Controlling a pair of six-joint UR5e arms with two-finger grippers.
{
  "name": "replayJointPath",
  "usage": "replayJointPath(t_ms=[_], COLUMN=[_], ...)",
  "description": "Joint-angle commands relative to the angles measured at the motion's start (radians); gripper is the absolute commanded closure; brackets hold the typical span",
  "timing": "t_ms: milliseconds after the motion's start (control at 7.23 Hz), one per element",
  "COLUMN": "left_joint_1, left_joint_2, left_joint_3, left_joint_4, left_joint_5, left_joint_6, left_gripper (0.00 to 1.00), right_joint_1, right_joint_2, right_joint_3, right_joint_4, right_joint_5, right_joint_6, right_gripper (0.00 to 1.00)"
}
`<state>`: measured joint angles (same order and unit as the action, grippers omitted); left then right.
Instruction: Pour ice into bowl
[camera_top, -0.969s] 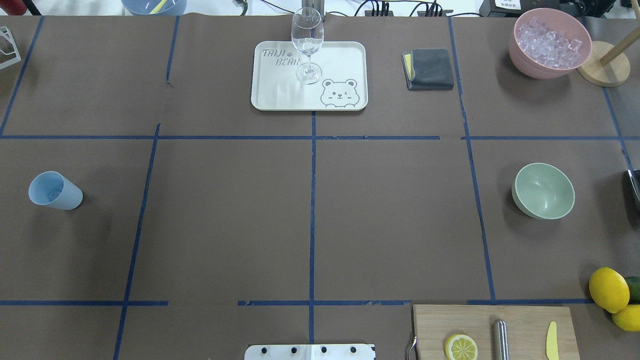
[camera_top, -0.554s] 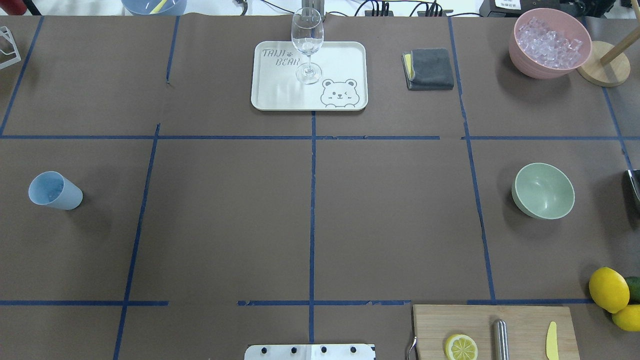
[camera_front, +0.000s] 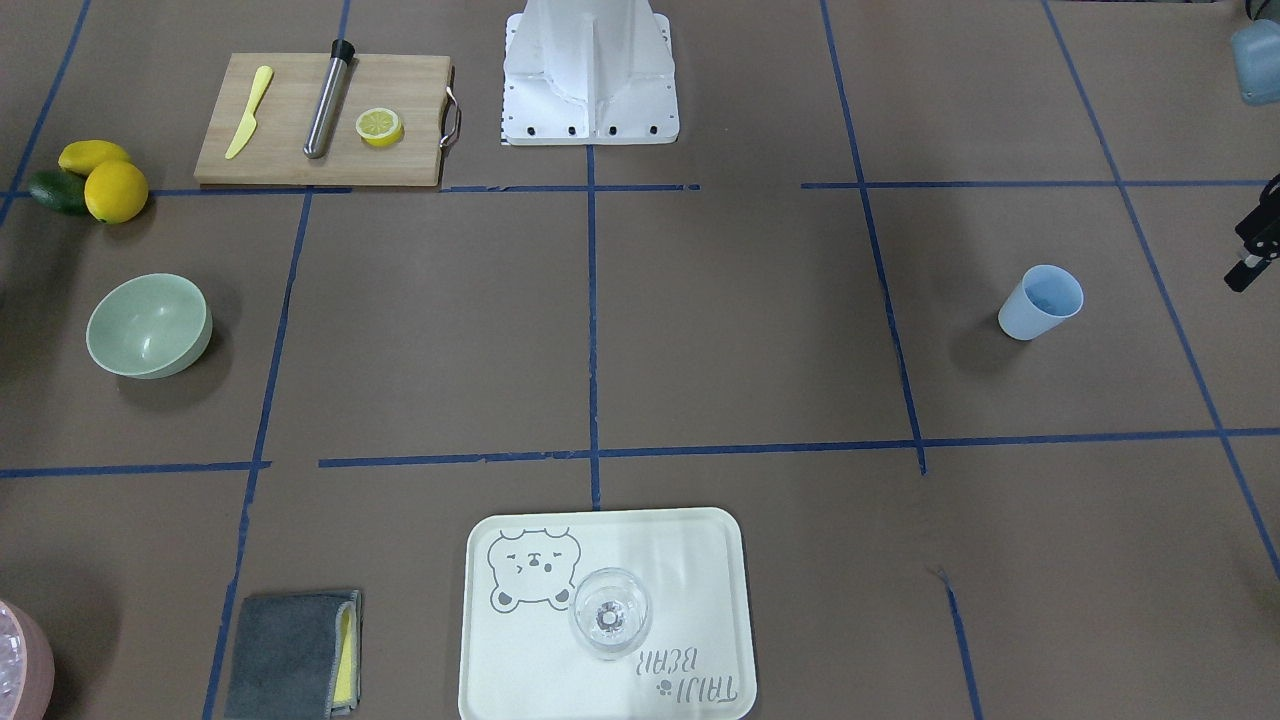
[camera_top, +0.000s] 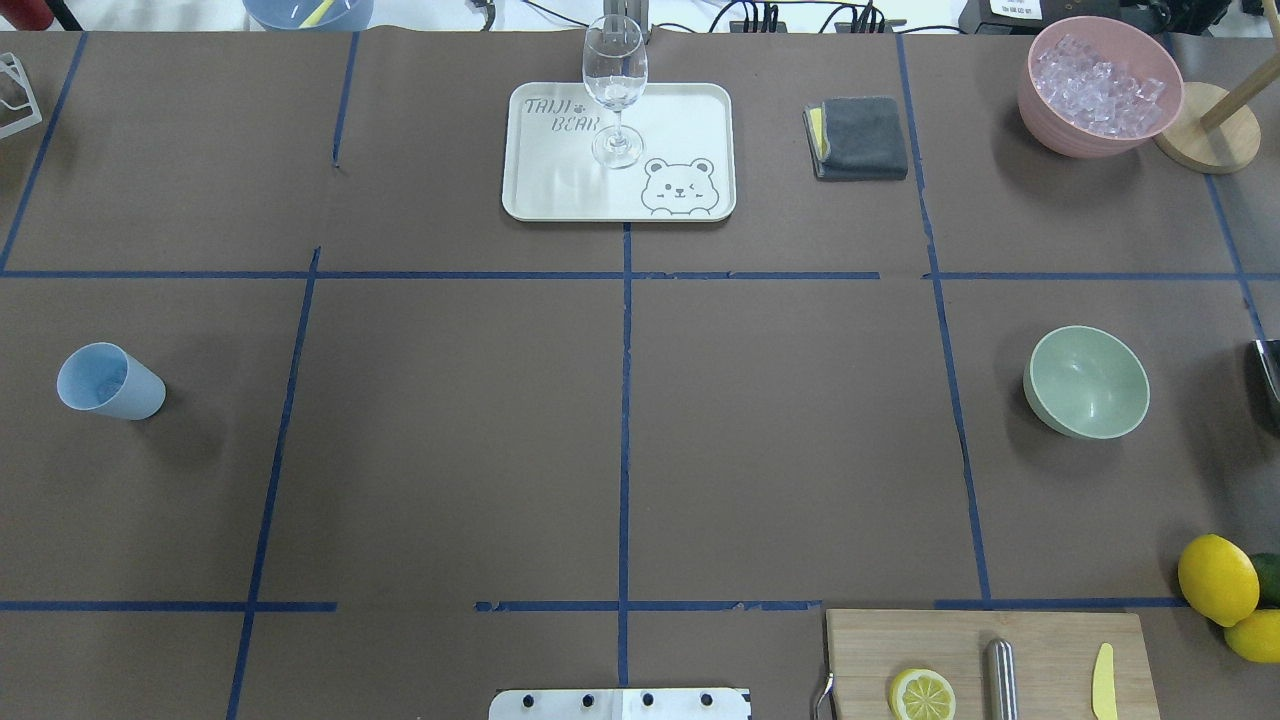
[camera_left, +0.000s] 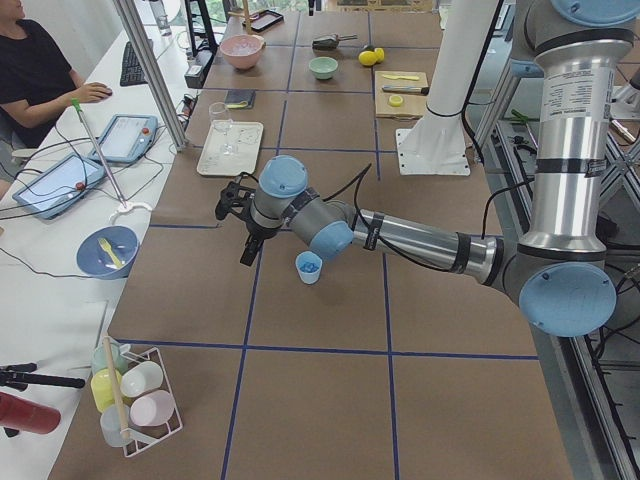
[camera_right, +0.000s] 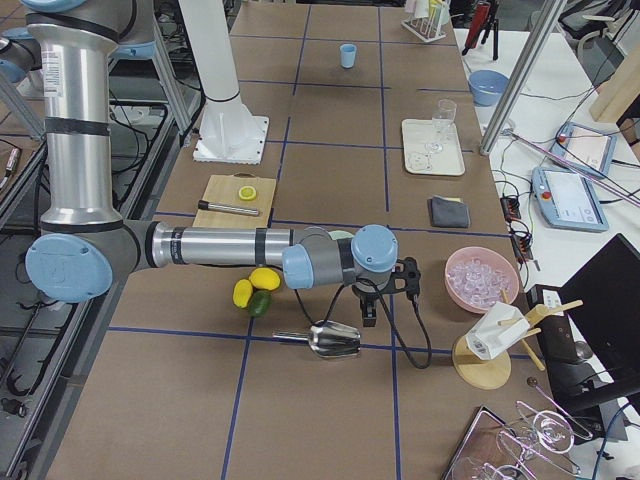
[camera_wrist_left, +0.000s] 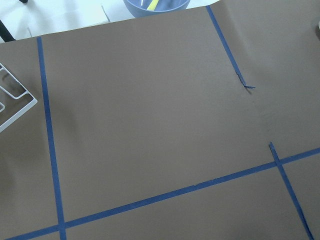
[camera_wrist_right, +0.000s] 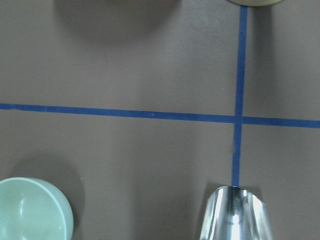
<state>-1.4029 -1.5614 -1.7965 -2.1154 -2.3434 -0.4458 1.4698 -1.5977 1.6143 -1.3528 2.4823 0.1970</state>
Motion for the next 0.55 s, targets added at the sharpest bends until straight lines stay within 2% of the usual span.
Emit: replayJointPath(t_ms=[0, 138, 415], left_joint_1=[0.019, 0.051, 0.108], left_joint_2=[0.033, 0.058, 0.095], left_joint_3=[-0.042, -0.081, -0.153], left_joint_4=[-0.05, -0.072, -0.074], left_joint_5=[0.006, 0.015, 0.117], left_joint_6=[-0.048, -0.054, -0.108], left_gripper=[0.0, 0.0, 0.0], right_joint_1=[-0.119, -0.188, -0.407], right_joint_2=[-0.014, -0.015, -0.013], right_joint_3=[-0.005, -0.013, -0.013], right_joint_4=[0.216, 0.318, 0.517], right_joint_5=[-0.005, -0.043, -0.249], right_joint_6=[0.237, 0.374, 0.676], right_gripper=[0.0, 0.0, 0.0])
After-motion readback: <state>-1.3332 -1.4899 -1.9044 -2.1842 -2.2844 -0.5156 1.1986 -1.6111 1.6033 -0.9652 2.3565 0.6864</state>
